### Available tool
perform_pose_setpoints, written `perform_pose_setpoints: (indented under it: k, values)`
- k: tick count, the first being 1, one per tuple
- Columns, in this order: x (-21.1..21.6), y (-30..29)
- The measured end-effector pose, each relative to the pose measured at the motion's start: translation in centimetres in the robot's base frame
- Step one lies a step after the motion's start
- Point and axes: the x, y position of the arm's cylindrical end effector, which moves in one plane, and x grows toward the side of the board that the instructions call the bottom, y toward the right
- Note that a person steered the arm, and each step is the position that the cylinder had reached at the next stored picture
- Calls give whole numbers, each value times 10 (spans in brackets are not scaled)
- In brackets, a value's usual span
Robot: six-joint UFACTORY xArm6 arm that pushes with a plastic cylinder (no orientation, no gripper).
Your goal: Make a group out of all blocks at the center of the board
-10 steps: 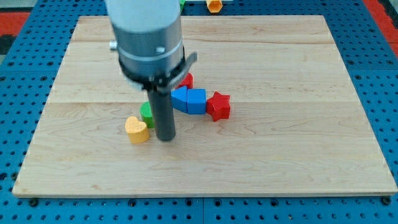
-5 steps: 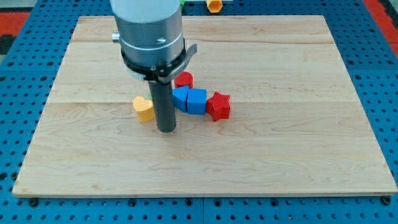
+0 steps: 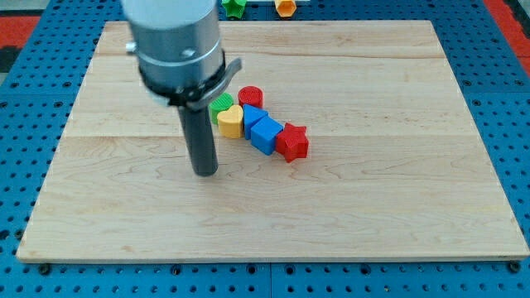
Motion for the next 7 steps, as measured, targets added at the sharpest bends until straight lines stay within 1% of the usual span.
perform_pose_setpoints:
  k: [1,2,3,4,5,6,7]
  values:
    - [30,52]
    - [25,115]
    - [-2,145]
    - [-24,129]
    - [5,137]
    - [-5,144]
    - [-54,137]
